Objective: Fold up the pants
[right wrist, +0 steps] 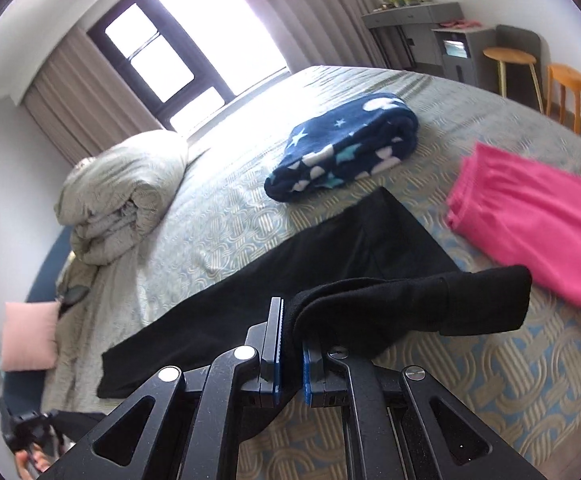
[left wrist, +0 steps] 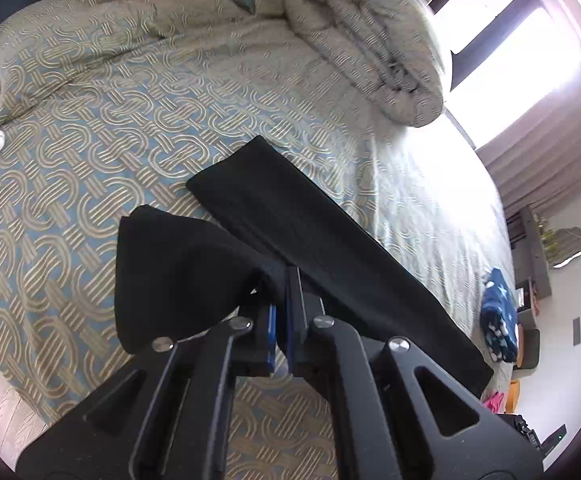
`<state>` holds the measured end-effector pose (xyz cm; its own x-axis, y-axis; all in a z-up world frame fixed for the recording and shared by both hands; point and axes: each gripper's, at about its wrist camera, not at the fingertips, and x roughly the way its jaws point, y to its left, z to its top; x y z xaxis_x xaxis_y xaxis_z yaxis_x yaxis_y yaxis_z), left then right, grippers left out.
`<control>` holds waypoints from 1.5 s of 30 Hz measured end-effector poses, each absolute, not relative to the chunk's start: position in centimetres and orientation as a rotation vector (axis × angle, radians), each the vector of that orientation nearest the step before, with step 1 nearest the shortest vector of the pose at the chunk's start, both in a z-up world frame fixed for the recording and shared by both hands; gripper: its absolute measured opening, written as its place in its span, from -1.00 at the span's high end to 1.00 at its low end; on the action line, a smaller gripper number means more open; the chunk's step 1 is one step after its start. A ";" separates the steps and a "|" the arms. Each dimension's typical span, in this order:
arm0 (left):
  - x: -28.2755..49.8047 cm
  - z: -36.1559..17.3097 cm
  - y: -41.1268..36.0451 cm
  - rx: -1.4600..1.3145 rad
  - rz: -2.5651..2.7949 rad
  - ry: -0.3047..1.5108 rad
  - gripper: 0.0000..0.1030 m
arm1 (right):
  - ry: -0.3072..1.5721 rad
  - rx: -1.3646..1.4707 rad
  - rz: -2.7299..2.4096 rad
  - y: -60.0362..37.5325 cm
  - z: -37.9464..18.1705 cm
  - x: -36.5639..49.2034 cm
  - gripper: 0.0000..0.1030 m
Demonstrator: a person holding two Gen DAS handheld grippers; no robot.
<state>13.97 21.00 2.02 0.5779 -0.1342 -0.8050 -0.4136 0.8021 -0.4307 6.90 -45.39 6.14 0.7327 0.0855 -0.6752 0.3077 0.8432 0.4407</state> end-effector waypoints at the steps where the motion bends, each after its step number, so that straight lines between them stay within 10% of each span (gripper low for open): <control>1: 15.1 1.8 21.0 -0.645 0.185 0.978 0.91 | 0.775 0.542 -0.135 -45.2 6.4 8.5 0.88; 16: 35.7 -6.4 20.6 -0.730 0.221 1.276 0.73 | 1.251 0.324 -0.337 -45.5 -4.5 33.6 0.63; 19: 35.8 -4.6 21.5 -0.652 0.218 1.223 0.66 | 1.210 0.347 -0.321 -46.0 -4.8 33.7 0.49; 23: 34.5 -0.6 23.4 -0.476 0.313 1.108 0.10 | 1.143 0.279 -0.315 -46.7 -3.3 32.6 0.17; 45: 27.8 -3.2 20.9 -0.293 0.168 1.136 0.05 | 1.057 0.092 -0.324 -54.2 -0.5 22.7 -0.19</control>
